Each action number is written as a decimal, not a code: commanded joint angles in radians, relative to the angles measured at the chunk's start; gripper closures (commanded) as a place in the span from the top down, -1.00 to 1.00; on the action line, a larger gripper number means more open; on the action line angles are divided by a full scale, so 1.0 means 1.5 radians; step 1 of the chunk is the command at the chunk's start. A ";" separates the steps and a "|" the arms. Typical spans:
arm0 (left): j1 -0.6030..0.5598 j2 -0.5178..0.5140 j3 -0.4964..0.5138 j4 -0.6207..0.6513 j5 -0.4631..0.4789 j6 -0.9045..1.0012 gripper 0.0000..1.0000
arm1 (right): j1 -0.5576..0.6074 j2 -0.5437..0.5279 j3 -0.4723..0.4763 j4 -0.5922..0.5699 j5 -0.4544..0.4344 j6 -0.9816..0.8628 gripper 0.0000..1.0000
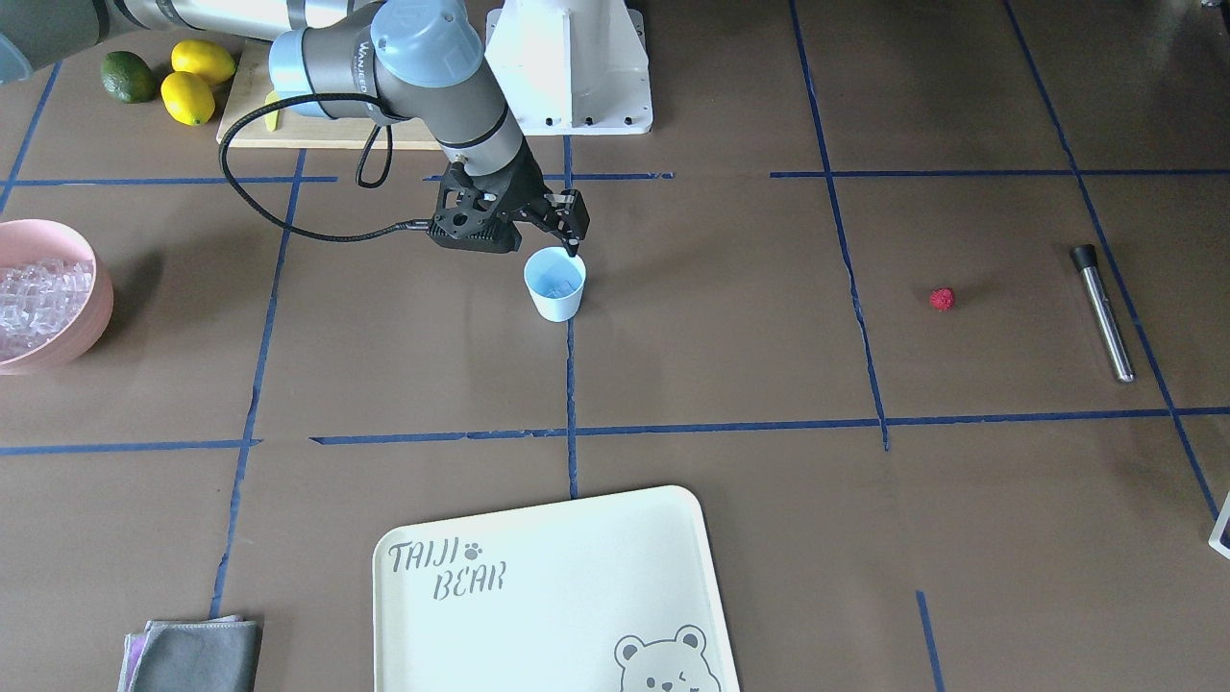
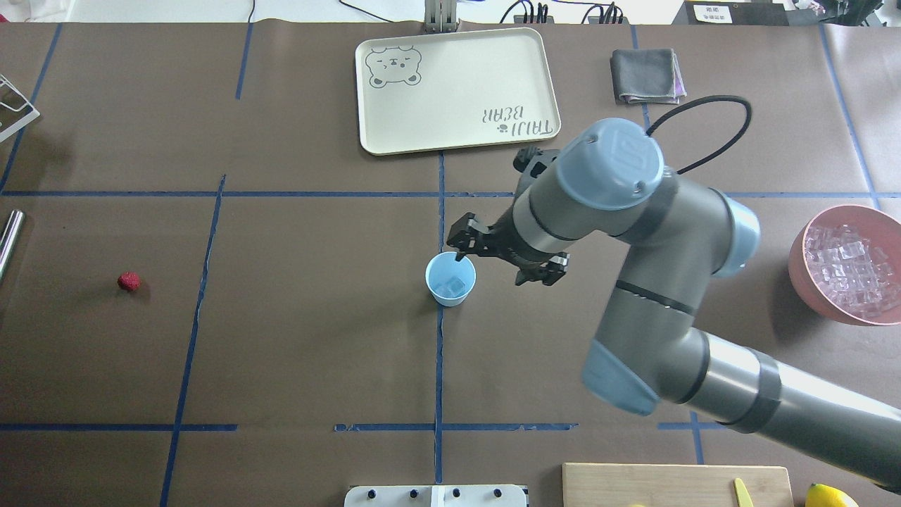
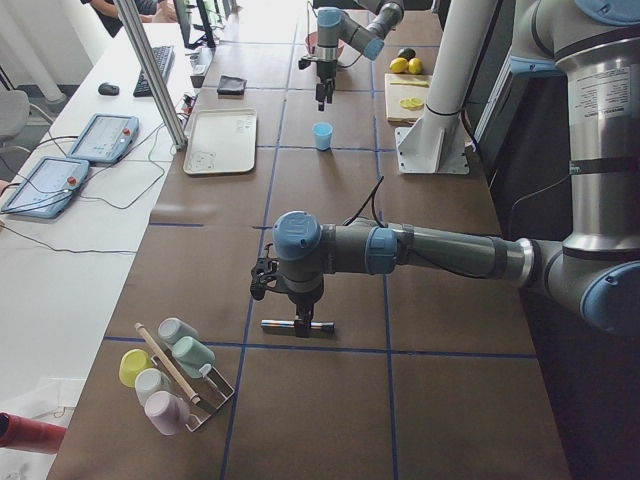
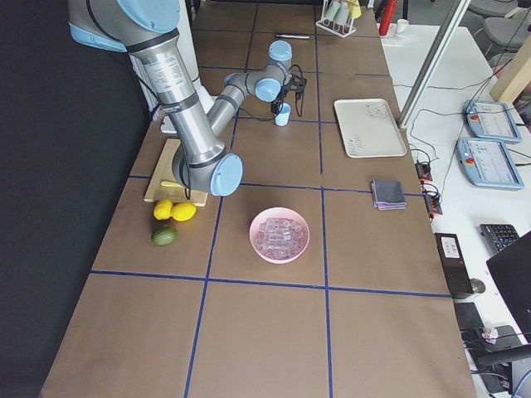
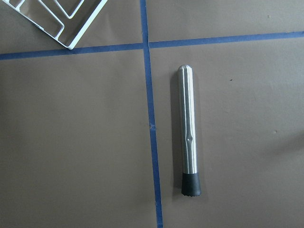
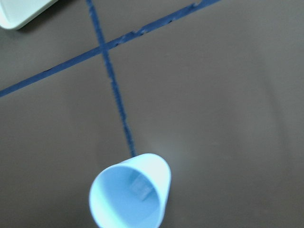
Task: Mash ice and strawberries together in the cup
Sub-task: 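Carry the ice cube with the right gripper into the blue cup and release, then move the right gripper back to the pink bowl, then grasp a third ice cube from the pink bowl with the right gripper, then carry the ice cube with the right gripper into the blue cup and release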
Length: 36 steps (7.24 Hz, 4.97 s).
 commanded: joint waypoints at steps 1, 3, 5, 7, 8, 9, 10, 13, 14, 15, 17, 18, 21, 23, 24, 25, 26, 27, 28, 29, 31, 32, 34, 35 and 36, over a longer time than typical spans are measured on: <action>0.000 0.004 0.000 0.000 0.000 0.001 1.00 | 0.100 -0.185 0.088 0.003 0.062 -0.209 0.99; 0.000 0.051 -0.056 0.000 0.001 -0.001 1.00 | 0.195 -0.328 0.102 0.005 0.061 -0.472 0.99; 0.000 0.068 -0.071 0.000 0.001 -0.003 1.00 | 0.301 -0.373 0.050 0.000 0.063 -0.705 0.99; 0.000 0.068 -0.071 0.001 0.001 -0.003 1.00 | 0.351 -0.395 -0.008 0.005 0.056 -0.873 0.99; 0.001 0.068 -0.071 0.001 0.000 -0.003 1.00 | 0.368 -0.399 -0.027 0.005 0.055 -0.949 0.99; 0.001 0.068 -0.070 0.001 0.000 -0.003 1.00 | 0.367 -0.395 -0.036 0.005 0.053 -0.955 0.99; 0.001 0.068 -0.070 0.001 0.000 -0.003 1.00 | 0.366 -0.392 -0.039 0.006 0.053 -0.954 0.99; 0.001 0.068 -0.070 0.000 0.000 -0.003 1.00 | 0.342 -0.377 -0.062 0.008 0.053 -0.954 0.99; 0.001 0.067 -0.070 0.000 0.000 -0.003 1.00 | 0.338 -0.379 -0.067 0.007 0.055 -0.950 0.99; 0.001 0.067 -0.070 0.000 0.000 -0.003 1.00 | 0.338 -0.381 -0.068 0.007 0.057 -0.940 0.99; 0.001 0.067 -0.071 0.000 0.000 -0.002 1.00 | 0.330 -0.381 -0.067 0.007 0.059 -0.910 0.98; 0.001 0.067 -0.071 0.000 0.000 -0.002 1.00 | 0.323 -0.381 -0.068 0.007 0.059 -0.909 0.98; 0.001 0.067 -0.071 0.000 0.004 -0.002 1.00 | 0.314 -0.381 -0.069 0.007 0.058 -0.902 0.77; 0.001 0.067 -0.071 0.000 0.004 -0.002 1.00 | 0.314 -0.384 -0.072 0.007 0.057 -0.888 -0.43; 0.001 0.067 -0.072 0.000 0.004 -0.002 1.00 | 0.315 -0.388 -0.072 0.007 0.057 -0.892 -0.89; 0.001 0.065 -0.072 0.000 0.004 -0.002 1.00 | 0.315 -0.389 -0.071 0.008 0.057 -0.891 -1.00; 0.001 0.064 -0.071 0.000 0.004 -0.002 1.00 | 0.316 -0.394 -0.068 0.008 0.058 -0.896 -1.00; 0.001 0.064 -0.072 0.000 0.004 -0.002 1.00 | 0.317 -0.393 -0.062 0.007 0.061 -0.894 -1.00; 0.001 0.065 -0.076 0.000 0.004 -0.003 1.00 | 0.317 -0.387 -0.041 0.006 0.062 -0.886 -1.00; 0.000 0.065 -0.080 0.000 0.003 -0.003 1.00 | 0.316 -0.375 0.007 -0.019 0.074 -0.834 -1.00; 0.000 0.065 -0.094 0.002 0.005 -0.002 1.00 | 0.302 -0.350 0.103 -0.032 0.113 -0.665 -1.00; 0.000 0.065 -0.090 0.002 0.005 -0.002 1.00 | 0.271 -0.304 0.124 -0.029 0.145 -0.533 -1.00; 0.000 0.065 -0.088 0.002 0.005 -0.001 1.00 | 0.120 -0.146 0.127 -0.028 0.086 -0.221 -1.00; 0.000 0.065 -0.088 0.002 0.005 -0.001 1.00 | 0.052 -0.087 0.121 -0.030 0.048 -0.128 -1.00; 0.000 0.067 -0.088 0.002 0.005 -0.001 1.00 | -0.007 -0.022 0.083 -0.029 -0.008 -0.054 -1.00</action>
